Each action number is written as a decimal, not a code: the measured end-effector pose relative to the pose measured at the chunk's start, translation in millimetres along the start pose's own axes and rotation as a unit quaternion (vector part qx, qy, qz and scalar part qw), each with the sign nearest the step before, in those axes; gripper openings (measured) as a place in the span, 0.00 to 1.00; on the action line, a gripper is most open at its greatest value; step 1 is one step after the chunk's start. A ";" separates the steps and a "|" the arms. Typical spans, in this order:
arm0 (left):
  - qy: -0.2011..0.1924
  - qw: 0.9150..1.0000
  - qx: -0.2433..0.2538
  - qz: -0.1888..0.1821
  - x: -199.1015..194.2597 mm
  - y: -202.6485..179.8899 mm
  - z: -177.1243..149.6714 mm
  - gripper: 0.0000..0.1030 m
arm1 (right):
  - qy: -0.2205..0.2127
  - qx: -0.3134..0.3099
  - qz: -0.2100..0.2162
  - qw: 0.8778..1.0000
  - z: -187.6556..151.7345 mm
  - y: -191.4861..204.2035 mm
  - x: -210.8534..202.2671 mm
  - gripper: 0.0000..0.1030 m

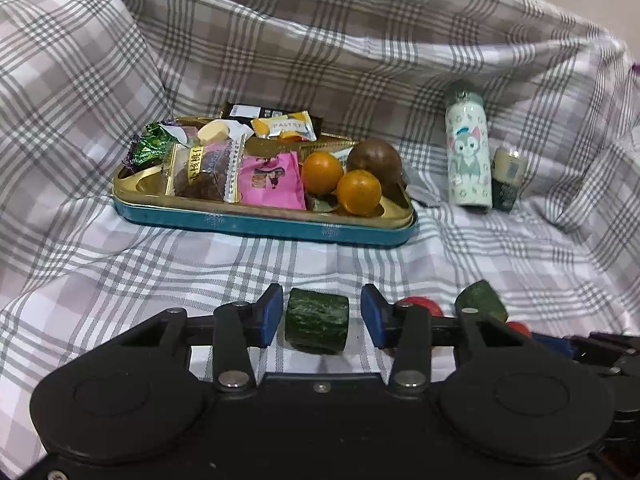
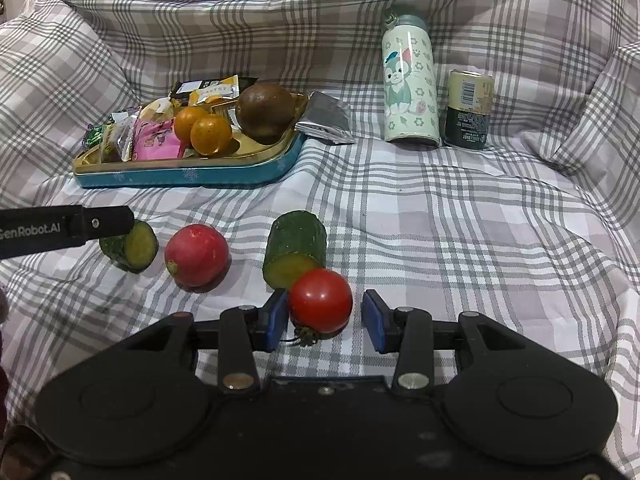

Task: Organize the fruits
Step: 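Close the right gripper on the red tomato while the left grasps the cucumber slice, then carry the tomato and cucumber slice over the steel tray with both grippers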

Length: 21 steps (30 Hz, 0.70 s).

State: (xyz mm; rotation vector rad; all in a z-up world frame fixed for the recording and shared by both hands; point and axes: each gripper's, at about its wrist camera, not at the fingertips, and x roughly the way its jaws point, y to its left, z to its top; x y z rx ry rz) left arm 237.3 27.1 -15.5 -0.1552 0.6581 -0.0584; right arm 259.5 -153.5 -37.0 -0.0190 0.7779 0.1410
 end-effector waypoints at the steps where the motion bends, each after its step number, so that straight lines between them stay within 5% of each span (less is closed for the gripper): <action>1: 0.004 1.000 0.002 0.003 1.5 -0.7 -0.6 0.51 | -0.001 0.000 0.003 1.000 -0.2 0.4 -0.4 0.34; 15: 0.030 0.999 -0.012 0.019 16.6 2.0 -3.3 0.51 | -0.008 -0.015 -0.003 1.000 -2.4 3.8 -1.2 0.34; 21: 0.025 1.000 -0.004 0.012 15.7 -0.8 -4.3 0.43 | -0.011 -0.022 -0.006 1.000 -3.5 5.6 -1.9 0.34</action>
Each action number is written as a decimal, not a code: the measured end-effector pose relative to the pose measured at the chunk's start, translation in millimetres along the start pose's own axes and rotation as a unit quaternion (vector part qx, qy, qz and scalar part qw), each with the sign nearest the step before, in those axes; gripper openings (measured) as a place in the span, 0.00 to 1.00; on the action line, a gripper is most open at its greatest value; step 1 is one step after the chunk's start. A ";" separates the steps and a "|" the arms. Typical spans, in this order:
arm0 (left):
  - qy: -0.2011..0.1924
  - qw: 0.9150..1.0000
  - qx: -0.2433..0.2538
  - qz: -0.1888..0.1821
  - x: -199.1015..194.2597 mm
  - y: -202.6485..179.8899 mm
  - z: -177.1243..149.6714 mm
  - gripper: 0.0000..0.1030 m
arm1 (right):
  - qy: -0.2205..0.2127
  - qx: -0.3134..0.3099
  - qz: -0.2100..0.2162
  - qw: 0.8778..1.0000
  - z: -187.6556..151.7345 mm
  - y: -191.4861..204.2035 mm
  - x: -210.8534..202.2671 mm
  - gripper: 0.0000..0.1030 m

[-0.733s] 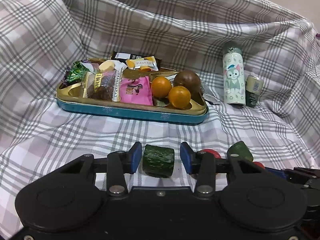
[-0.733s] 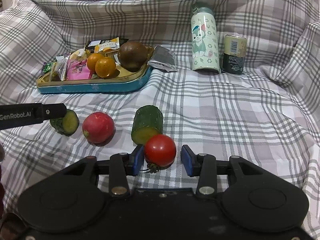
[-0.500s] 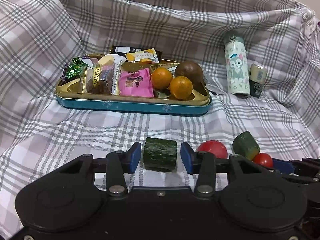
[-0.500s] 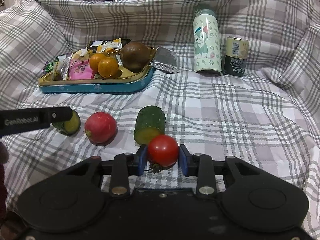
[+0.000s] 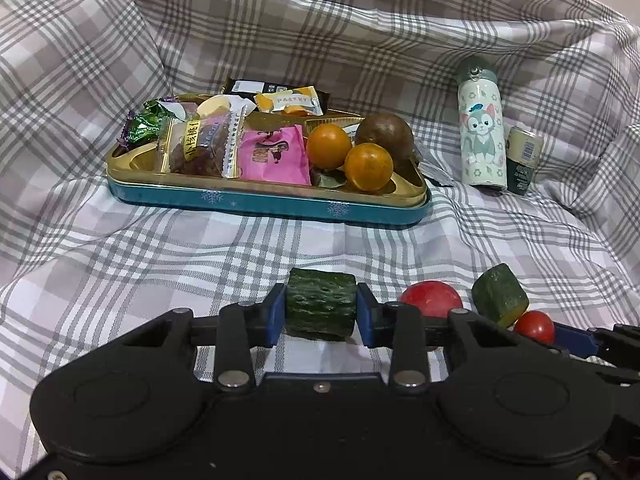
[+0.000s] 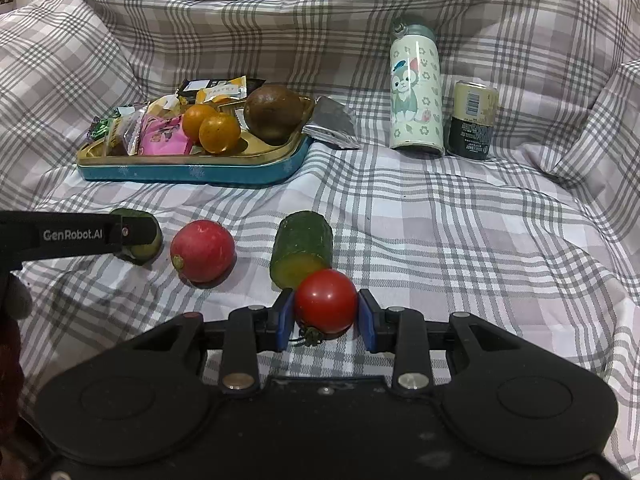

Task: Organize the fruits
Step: 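Carry the tomato and cucumber slice over the steel tray with both grippers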

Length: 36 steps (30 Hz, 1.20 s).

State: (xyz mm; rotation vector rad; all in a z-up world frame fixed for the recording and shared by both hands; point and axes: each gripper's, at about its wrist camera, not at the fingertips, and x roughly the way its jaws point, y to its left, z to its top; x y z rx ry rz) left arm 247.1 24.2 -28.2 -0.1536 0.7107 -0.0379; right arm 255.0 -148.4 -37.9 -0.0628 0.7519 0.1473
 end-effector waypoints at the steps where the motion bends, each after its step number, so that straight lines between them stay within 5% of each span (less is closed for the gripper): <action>1: 0.000 1.000 0.000 0.000 -0.8 -0.1 0.3 0.43 | 0.000 0.001 0.000 1.000 0.0 -0.3 -0.1 0.34; 11: 0.004 1.000 -0.023 -0.010 -37.9 7.0 0.7 0.43 | -0.015 0.033 0.035 0.999 0.4 -11.5 -17.2 0.34; 18: 0.016 0.999 -0.032 -0.014 -89.9 7.2 -27.7 0.43 | -0.023 0.044 0.044 0.998 -5.5 -14.7 -47.7 0.34; 36: 0.016 1.000 -0.009 -0.020 -172.3 -1.6 -103.4 0.43 | -0.053 0.052 0.042 0.996 -88.3 -15.0 -165.3 0.34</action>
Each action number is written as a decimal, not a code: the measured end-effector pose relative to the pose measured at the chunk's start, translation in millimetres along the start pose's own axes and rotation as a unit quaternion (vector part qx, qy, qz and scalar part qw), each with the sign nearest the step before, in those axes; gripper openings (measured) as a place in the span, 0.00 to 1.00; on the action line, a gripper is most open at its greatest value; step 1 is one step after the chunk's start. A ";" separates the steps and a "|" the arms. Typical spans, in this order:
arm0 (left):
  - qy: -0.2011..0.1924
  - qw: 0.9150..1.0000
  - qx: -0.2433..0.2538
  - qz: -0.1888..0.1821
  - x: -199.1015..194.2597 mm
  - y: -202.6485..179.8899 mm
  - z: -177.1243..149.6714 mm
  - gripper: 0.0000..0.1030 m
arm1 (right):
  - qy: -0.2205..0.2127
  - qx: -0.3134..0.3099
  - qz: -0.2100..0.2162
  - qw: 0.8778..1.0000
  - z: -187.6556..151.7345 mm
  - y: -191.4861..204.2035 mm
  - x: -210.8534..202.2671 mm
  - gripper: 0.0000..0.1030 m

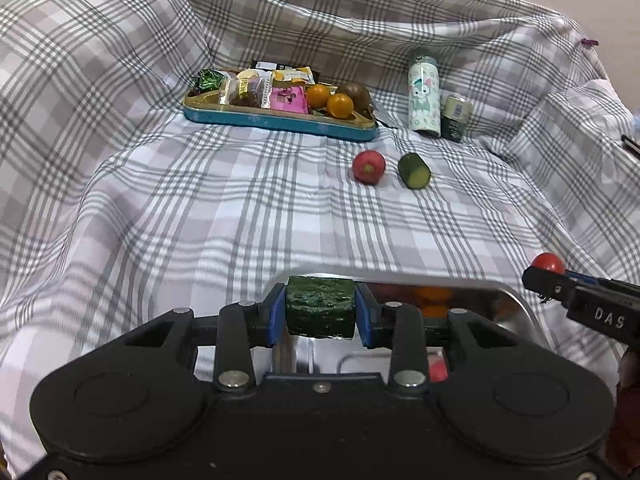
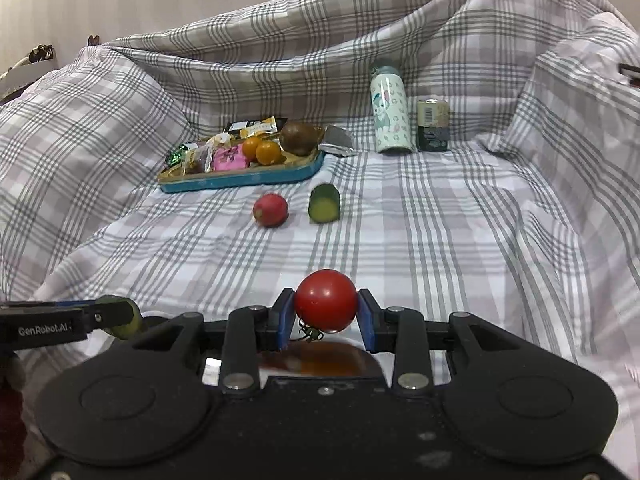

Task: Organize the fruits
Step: 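Carry the tomato and cucumber slice over the steel tray with both grippers, then lower the tomato and cucumber slice into the steel tray and open both grippers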

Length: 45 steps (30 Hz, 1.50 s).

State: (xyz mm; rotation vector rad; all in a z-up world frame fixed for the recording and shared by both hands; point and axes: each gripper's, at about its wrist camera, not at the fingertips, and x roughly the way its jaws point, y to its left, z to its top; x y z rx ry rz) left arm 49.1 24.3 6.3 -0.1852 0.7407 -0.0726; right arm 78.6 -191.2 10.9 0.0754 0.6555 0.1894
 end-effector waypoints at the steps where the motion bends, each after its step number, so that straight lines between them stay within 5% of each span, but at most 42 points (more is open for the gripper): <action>1: 0.001 1.000 0.001 -0.001 -1.4 -1.0 -2.7 0.43 | -0.001 -0.001 -0.003 1.000 -5.0 0.0 -4.1 0.34; 12: 0.005 1.000 0.025 -0.005 5.2 -9.7 -12.8 0.43 | -0.011 -0.050 -0.005 0.999 -29.6 11.7 -13.0 0.34; 22: 0.023 0.999 0.035 -0.009 16.1 -17.2 -13.6 0.43 | 0.022 -0.040 0.007 0.999 -29.9 10.1 1.0 0.34; 45: 0.014 0.999 0.031 -0.007 11.7 -15.8 -12.1 0.43 | 0.018 -0.040 0.008 0.999 -30.6 11.5 0.0 0.35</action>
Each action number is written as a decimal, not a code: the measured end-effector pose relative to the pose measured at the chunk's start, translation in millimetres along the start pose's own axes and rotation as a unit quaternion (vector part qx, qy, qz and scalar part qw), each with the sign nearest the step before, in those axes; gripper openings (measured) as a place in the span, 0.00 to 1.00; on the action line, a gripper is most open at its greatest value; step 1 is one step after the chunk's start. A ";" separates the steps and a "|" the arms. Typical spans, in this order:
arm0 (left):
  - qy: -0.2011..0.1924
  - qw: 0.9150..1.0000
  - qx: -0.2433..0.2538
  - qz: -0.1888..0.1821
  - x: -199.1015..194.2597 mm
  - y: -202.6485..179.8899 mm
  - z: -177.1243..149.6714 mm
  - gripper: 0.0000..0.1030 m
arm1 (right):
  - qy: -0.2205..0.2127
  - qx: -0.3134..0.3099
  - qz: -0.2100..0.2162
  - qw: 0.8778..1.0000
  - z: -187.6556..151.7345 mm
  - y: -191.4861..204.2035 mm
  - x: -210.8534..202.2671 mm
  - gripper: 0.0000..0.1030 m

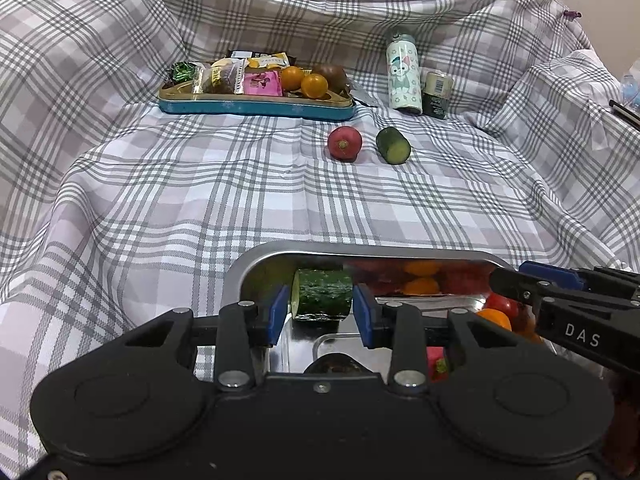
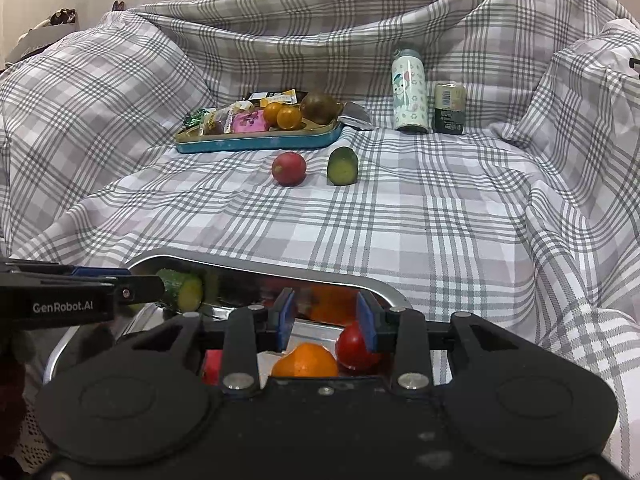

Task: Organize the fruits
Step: 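Lower the tomato and cucumber slice into the steel tray and open both grippers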

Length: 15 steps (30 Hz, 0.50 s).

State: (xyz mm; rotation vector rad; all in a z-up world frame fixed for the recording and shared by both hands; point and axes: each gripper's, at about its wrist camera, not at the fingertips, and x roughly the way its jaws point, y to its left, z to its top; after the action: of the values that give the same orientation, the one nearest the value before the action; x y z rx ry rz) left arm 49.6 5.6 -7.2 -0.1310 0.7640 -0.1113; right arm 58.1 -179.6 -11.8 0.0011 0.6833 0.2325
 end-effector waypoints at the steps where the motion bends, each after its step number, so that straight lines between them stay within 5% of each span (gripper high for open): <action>1: 0.000 1.000 0.000 0.001 -0.1 -0.2 -0.2 0.43 | 0.000 0.000 -0.001 1.000 -0.1 -0.2 0.0 0.35; 15: 0.006 1.000 0.008 0.021 1.7 -2.4 -2.3 0.43 | -0.001 -0.005 -0.008 1.000 -0.8 2.1 -0.6 0.35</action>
State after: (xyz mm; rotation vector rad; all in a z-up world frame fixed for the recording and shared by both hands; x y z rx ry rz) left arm 49.1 2.8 -9.7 -0.0996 0.7772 -0.0786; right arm 56.8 -177.8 -11.9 -0.0144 0.6789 0.2208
